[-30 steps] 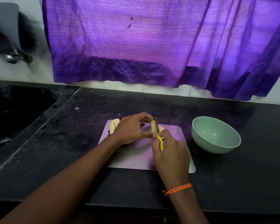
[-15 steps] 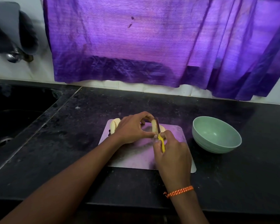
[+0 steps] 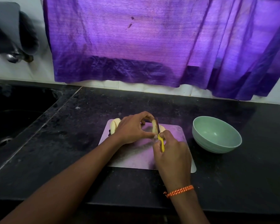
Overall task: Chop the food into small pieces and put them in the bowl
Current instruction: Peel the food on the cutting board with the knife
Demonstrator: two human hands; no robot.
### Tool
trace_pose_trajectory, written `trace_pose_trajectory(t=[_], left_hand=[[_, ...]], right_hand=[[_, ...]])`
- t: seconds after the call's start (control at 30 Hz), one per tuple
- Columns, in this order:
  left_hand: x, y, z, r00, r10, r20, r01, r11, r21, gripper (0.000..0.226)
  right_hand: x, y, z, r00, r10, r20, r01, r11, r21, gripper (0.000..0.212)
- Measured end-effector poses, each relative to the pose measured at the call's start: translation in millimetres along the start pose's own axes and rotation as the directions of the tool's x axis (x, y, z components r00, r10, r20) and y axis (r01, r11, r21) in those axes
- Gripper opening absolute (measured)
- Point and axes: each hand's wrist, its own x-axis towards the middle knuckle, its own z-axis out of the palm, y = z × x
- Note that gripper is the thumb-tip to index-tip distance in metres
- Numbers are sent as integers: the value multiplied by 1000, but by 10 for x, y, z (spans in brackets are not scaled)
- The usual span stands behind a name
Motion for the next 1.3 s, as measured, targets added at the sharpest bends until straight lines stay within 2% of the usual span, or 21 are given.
trace_pose_trajectory(t=[0.3,0.47,0.67,0.9,1.03,1.13,1.3], left_hand=[[-3,-9,-3,1000,5,6,-5,1000,-9,68],[-7,0,-22,1000,21,2,-21,1000,-12,61],[-25,28,-38,1000,6,11,-5,1000,-30,68],[-25,5,-41,1000,5,11,-5,999,-36,63],[-21,1,-51,1000,4,15,-3,1000,-16,66],[-16,-16,-42,1000,-3,13,3,1000,9,63],[-20,-24,-25,1000,-3,-21,3,1000,5,57]], right_hand=[[71,5,-9,1000,4,6,-4,999,-37,21],[169,-27,7,1000,-1,1,1,1000,0,19],[151,6,1,999,5,32,-5,1000,0,18],[229,-19,61,999,-25,19,26,999,-19,17],[180,34,75,999,-16,32,17,1000,-12,23],[229,26,76,999,-6,36,6,1000,-2,19],[175,1,115,1000,-9,29,12,997,-83,21]])
